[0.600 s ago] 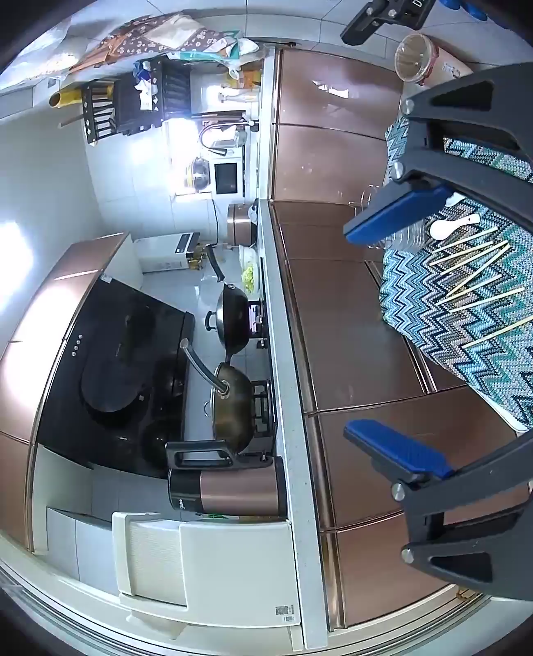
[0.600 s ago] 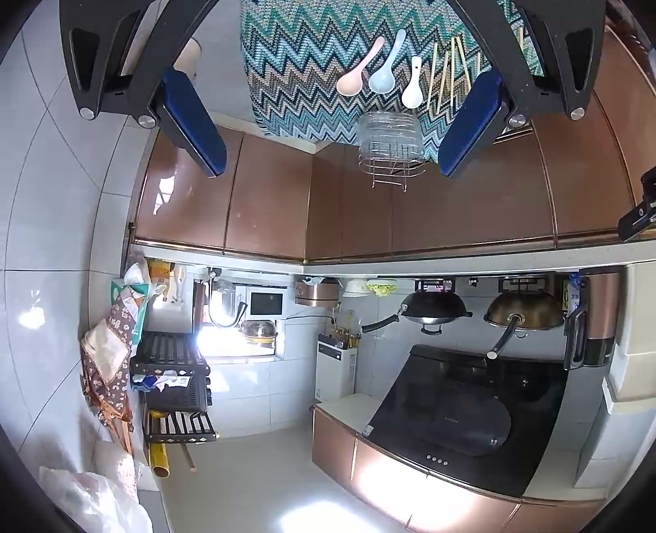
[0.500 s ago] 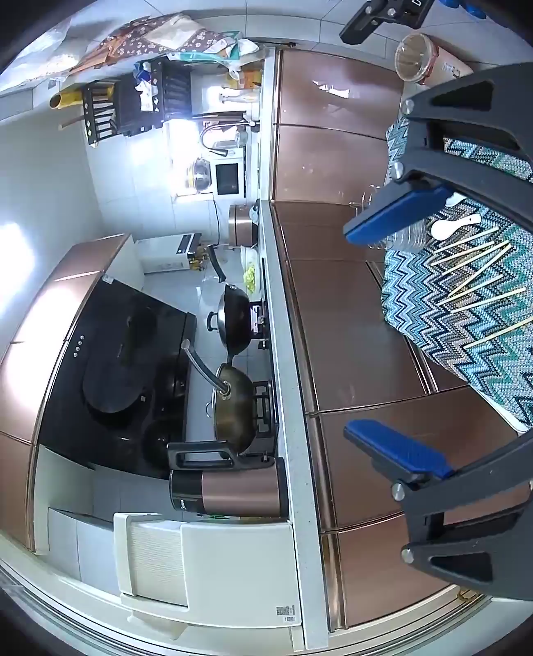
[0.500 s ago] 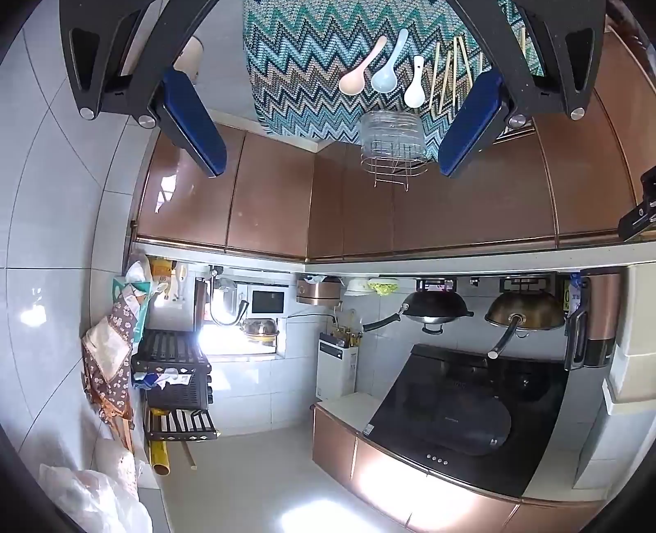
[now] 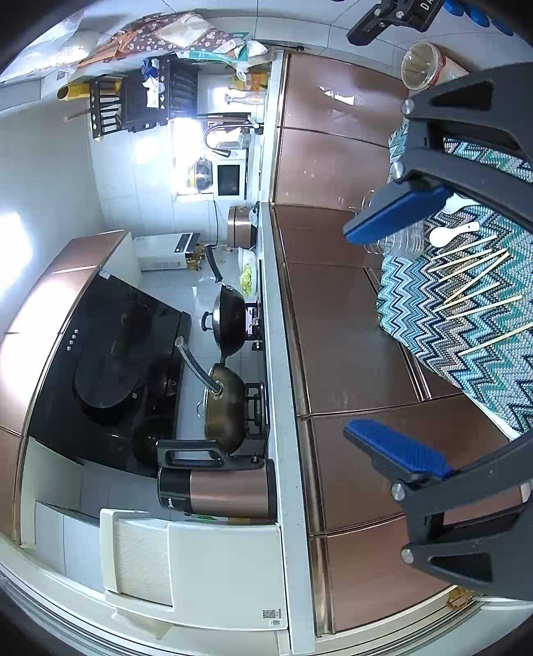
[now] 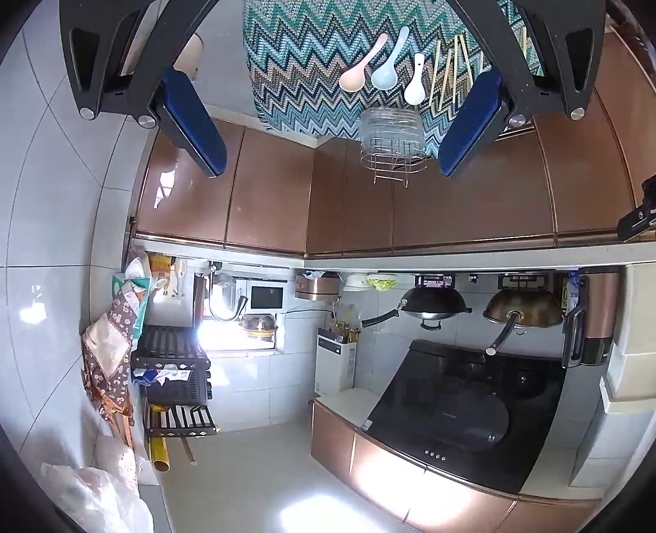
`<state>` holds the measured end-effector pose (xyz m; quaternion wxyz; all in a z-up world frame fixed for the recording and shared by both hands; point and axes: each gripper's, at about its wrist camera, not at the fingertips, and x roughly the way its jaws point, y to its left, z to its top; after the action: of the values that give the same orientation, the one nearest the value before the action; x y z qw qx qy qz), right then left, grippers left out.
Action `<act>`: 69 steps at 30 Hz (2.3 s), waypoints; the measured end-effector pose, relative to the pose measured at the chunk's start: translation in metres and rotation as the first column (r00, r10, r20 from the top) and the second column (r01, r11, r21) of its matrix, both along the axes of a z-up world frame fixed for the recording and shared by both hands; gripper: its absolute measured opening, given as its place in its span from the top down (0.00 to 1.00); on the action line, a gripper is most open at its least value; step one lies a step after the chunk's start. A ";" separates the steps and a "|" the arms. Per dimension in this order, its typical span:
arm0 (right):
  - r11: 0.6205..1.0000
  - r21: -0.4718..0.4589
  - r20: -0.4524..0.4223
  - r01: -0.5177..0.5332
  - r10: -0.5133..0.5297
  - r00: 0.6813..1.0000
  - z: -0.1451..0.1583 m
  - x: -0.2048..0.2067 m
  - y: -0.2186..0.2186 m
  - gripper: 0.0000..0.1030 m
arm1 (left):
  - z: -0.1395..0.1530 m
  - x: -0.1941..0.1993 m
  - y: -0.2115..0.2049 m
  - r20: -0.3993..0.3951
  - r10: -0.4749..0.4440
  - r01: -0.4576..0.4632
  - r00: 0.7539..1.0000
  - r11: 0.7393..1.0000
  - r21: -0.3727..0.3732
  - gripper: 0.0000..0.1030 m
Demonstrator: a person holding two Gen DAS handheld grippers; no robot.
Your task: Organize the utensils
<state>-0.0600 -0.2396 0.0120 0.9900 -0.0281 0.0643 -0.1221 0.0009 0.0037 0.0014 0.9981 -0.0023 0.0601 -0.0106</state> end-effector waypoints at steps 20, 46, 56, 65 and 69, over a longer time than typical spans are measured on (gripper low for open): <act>1.000 0.005 0.017 0.001 -0.001 1.000 -0.005 0.000 -0.002 0.00 | -0.003 -0.007 0.004 0.033 -0.004 0.004 0.999 1.000 -0.002 0.15; 1.000 0.018 0.071 -0.021 0.020 0.997 -0.009 -0.006 -0.004 0.00 | -0.004 -0.010 0.001 0.048 -0.003 0.002 0.999 1.000 0.003 0.15; 0.999 0.038 0.051 -0.029 0.027 0.998 -0.010 -0.004 -0.006 0.00 | -0.005 -0.010 0.000 0.051 -0.009 0.009 0.999 1.000 0.010 0.15; 0.999 0.031 0.033 -0.017 0.016 0.999 -0.011 -0.002 -0.007 0.00 | -0.007 -0.010 0.002 0.074 0.019 -0.019 0.997 1.000 -0.007 0.15; 1.000 0.023 0.029 -0.014 0.014 0.999 -0.012 -0.001 -0.005 0.00 | -0.006 -0.011 0.005 0.095 0.041 -0.039 0.995 0.999 -0.014 0.15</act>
<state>-0.0612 -0.2448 0.0000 0.9920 -0.0152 0.0510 -0.1148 -0.0103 0.0086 -0.0048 0.9998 -0.0090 0.0122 0.0089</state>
